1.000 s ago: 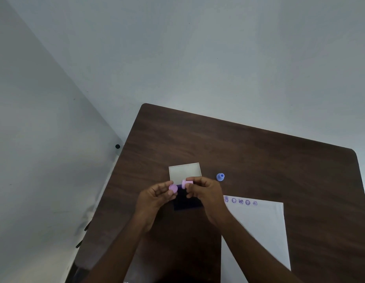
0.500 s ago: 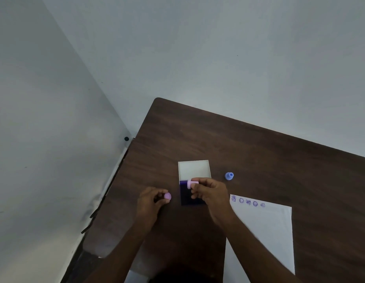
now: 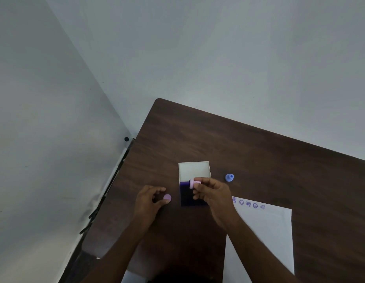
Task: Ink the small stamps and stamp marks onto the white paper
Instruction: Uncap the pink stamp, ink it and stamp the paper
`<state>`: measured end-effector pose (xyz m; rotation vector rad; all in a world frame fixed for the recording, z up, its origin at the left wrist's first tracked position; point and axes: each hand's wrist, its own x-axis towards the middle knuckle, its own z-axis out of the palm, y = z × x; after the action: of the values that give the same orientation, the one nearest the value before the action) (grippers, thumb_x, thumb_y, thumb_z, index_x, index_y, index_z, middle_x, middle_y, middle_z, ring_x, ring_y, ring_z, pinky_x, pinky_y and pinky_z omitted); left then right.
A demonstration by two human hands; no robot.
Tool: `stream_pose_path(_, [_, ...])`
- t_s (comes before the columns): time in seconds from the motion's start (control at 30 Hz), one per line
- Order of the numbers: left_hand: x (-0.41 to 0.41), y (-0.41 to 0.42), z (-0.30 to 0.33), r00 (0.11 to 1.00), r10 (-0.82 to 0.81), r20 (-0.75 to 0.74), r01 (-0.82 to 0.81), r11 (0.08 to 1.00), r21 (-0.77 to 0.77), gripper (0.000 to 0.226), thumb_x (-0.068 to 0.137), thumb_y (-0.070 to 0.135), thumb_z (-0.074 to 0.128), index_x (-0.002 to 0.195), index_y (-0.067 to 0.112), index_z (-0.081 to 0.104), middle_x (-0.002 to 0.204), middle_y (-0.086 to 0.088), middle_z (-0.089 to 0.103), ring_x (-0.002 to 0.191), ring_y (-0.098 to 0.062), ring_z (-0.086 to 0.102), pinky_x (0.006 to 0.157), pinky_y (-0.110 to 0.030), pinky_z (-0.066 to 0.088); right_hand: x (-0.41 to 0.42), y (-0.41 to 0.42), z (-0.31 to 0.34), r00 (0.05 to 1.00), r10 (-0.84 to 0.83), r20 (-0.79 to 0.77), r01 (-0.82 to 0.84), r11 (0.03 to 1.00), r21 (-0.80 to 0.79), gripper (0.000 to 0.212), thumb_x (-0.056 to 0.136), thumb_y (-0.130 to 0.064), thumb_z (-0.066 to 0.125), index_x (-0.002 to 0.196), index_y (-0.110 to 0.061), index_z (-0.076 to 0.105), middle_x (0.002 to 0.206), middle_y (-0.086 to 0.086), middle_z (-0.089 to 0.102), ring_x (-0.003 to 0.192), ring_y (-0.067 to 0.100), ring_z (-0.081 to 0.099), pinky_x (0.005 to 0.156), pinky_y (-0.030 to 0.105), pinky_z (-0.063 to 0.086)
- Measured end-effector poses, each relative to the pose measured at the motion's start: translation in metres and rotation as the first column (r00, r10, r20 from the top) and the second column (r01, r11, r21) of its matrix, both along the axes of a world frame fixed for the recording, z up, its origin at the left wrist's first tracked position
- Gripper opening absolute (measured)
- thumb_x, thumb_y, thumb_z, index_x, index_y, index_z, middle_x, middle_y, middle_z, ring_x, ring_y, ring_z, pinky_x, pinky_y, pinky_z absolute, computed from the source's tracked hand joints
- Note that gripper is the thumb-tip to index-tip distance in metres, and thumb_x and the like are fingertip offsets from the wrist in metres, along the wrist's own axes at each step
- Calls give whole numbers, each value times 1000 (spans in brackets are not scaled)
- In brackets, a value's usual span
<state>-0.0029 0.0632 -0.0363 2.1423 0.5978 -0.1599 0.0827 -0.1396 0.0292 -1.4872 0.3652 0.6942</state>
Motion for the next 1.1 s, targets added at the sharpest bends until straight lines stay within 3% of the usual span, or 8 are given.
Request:
stream_pose_path(0.17, [13, -12, 41, 987, -94, 131, 108, 989, -99, 45, 72, 20, 83, 93, 54, 62, 94, 21, 63, 88, 2, 61, 69, -10, 48, -5, -12, 6, 986, 12, -165, 29, 968, 248, 20, 88, -7, 60, 104, -6, 70, 97, 17, 72, 77, 22, 66, 70, 32, 55])
stream_pose_path(0.33, [26, -40, 87, 938, -153, 313, 220, 957, -191, 43, 68, 44, 77, 108, 49, 63, 107, 29, 63, 100, 0, 61, 78, -7, 48, -12, -17, 14, 948, 27, -317, 157, 827, 539, 30, 86, -12, 59, 113, -1, 65, 111, 20, 66, 91, 25, 64, 83, 38, 53])
stream_pose_path(0.43, [29, -52, 101, 916, -147, 373, 239, 947, -214, 43, 68, 41, 76, 108, 49, 61, 104, 23, 65, 100, -1, 62, 81, -7, 47, -17, -17, 18, 911, 13, -412, 284, 704, 651, 35, 87, -9, 58, 120, 4, 60, 121, 25, 60, 89, 26, 63, 83, 37, 55])
stream_pose_path(0.57, [32, -61, 113, 895, -114, 432, 228, 948, -222, 40, 68, 32, 78, 105, 41, 65, 102, 13, 67, 98, 1, 63, 83, -9, 49, -20, -17, 24, 900, 8, -436, 334, 632, 700, 42, 89, -7, 53, 128, 7, 50, 132, 29, 50, 97, 28, 55, 88, 39, 54])
stream_pose_path(0.67, [33, -63, 121, 891, -124, 436, 241, 945, -222, 37, 68, 32, 77, 103, 35, 67, 101, 13, 66, 97, 0, 63, 81, -9, 49, -21, -17, 26, 901, 13, -434, 338, 607, 719, 38, 89, -7, 52, 125, 6, 54, 132, 28, 51, 102, 29, 51, 89, 40, 54])
stream_pose_path(0.8, [34, -64, 129, 897, -145, 418, 246, 949, -198, 36, 67, 35, 76, 99, 43, 63, 99, 16, 65, 96, 4, 61, 81, -7, 47, -22, -19, 27, 910, 26, -414, 316, 603, 732, 38, 84, -10, 60, 119, 4, 61, 125, 26, 59, 88, 24, 63, 87, 40, 55])
stream_pose_path(0.97, [34, -63, 134, 889, -153, 431, 258, 946, -197, 40, 67, 34, 78, 101, 46, 61, 101, 16, 65, 98, 3, 61, 81, -6, 46, -21, -17, 30, 917, 25, -398, 309, 589, 747, 38, 86, -9, 58, 122, 5, 57, 128, 27, 55, 104, 29, 48, 88, 39, 50])
stream_pose_path(1.1, [34, -65, 132, 893, -156, 422, 246, 954, -169, 42, 64, 38, 79, 99, 49, 57, 99, 22, 61, 99, 10, 58, 81, -2, 44, -23, -16, 32, 926, 50, -375, 291, 541, 789, 41, 83, -7, 65, 121, 6, 58, 123, 27, 60, 98, 28, 64, 89, 39, 53])
